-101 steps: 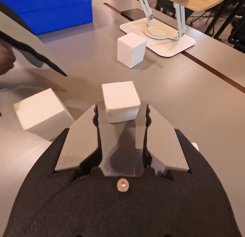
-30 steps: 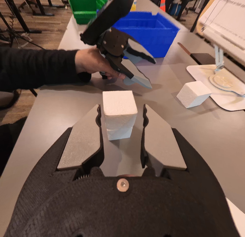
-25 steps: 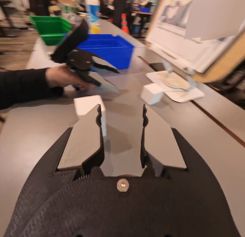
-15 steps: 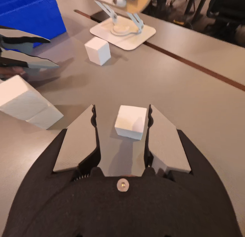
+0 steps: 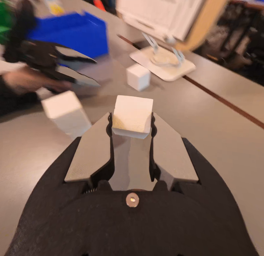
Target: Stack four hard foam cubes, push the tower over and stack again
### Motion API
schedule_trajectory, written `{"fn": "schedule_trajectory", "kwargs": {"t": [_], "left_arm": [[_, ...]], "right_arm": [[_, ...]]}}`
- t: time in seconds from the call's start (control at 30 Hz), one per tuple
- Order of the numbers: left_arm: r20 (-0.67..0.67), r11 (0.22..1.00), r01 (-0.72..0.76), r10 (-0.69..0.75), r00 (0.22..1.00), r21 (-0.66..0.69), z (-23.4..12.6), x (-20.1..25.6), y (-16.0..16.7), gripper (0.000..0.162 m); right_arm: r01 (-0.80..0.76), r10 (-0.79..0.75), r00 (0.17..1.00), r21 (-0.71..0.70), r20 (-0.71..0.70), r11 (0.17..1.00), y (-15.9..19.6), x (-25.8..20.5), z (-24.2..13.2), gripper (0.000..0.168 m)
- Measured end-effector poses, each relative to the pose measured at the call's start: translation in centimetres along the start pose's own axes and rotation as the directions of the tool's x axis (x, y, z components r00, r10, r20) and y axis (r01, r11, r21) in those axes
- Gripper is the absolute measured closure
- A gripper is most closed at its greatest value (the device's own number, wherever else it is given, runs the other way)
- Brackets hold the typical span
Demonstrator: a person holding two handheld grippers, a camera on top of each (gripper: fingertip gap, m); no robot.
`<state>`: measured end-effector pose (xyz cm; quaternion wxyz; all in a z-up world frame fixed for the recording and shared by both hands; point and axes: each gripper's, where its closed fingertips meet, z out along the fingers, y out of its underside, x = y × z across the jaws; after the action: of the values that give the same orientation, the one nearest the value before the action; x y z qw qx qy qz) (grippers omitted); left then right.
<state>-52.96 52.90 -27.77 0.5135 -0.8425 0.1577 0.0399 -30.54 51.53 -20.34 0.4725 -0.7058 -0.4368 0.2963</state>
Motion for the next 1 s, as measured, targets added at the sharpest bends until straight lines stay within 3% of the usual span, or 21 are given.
{"fn": "schedule_trajectory", "kwargs": {"t": [0.17, 0.33, 0.43, 0.67, 1.0], "left_arm": [[-0.007, 1.000, -0.001, 0.001, 1.000, -0.002, 0.0, 0.1, 0.0, 0.078], [-0.024, 1.000, 0.004, -0.004, 1.000, -0.001, 0.0, 0.3, -0.2, 0.078], [-0.026, 1.000, 0.002, -0.002, 1.000, -0.006, 0.1, 0.4, 0.0, 0.078], [-0.033, 1.000, 0.003, -0.003, 0.999, -0.008, 0.1, 0.4, 0.1, 0.078], [-0.034, 1.000, 0.004, -0.004, 0.999, -0.005, 0.1, 0.4, 0.0, 0.078]], "right_arm": [[0.126, -0.126, 0.964, 0.016, 0.233, 0.992, -4.2, -5.8, -0.8, 0.116], [0.291, -0.226, 0.882, -0.099, 0.414, 0.952, -5.5, -11.0, 0.2, 0.116], [0.390, -0.282, 0.845, -0.161, 0.455, 0.907, -5.0, -12.2, 1.3, 0.116], [0.450, -0.291, 0.802, -0.206, 0.522, 0.869, -3.9, -12.4, 2.4, 0.116], [0.453, -0.273, 0.764, -0.184, 0.584, 0.872, -3.0, -12.2, 2.8, 0.116]]}}
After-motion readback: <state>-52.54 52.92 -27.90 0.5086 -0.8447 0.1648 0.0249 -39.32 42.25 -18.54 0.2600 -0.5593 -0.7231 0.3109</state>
